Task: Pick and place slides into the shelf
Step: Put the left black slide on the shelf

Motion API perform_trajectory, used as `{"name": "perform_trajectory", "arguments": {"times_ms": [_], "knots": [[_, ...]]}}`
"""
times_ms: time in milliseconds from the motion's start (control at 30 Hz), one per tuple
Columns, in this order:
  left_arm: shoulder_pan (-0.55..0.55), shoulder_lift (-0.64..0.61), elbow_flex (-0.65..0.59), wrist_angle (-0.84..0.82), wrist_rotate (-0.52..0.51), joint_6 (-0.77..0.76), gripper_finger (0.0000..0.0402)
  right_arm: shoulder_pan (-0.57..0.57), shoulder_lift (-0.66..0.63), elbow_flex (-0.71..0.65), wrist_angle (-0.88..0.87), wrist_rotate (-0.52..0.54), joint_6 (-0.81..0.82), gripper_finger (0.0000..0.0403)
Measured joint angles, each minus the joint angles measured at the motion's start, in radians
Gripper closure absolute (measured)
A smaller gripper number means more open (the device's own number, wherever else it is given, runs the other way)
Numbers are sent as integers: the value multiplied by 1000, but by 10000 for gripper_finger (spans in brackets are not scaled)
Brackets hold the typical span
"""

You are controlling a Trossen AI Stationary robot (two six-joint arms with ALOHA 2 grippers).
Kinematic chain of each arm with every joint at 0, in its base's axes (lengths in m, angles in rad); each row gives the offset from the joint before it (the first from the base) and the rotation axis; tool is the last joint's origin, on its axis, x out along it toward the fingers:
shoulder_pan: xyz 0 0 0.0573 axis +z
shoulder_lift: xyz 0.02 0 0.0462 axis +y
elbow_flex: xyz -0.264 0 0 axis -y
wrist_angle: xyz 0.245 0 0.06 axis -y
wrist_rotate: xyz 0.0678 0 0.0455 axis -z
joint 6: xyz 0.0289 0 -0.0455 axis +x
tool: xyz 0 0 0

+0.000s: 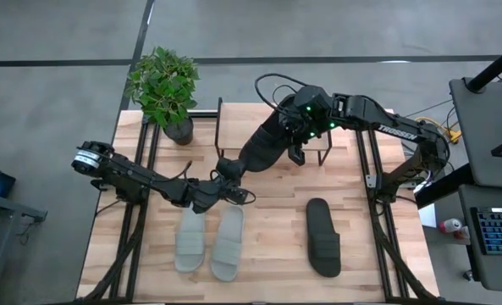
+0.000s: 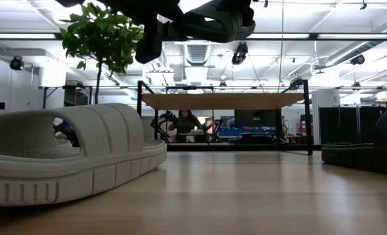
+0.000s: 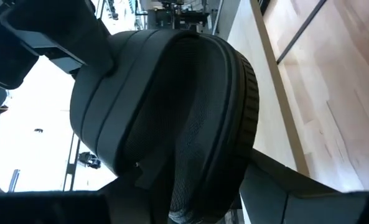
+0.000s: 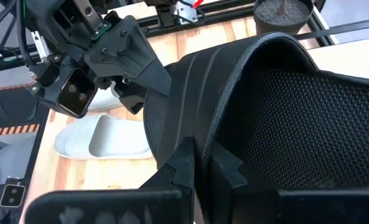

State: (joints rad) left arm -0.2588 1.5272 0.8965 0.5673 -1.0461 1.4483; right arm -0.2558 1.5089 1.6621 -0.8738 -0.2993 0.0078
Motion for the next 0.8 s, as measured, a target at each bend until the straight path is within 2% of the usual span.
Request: {"name": "perform_trajectory", "arguments": {"times_ms": [233,567,800], "knots": [[0,0,-3,-1,2,-1,277,0,0,0,2,1,0,390],[0,1,-5,-4,18,2,365,0,0,0,17,4,2,390],[0,1,-5,-2,17,0,369,0,0,0,18,4,-4,390]]}}
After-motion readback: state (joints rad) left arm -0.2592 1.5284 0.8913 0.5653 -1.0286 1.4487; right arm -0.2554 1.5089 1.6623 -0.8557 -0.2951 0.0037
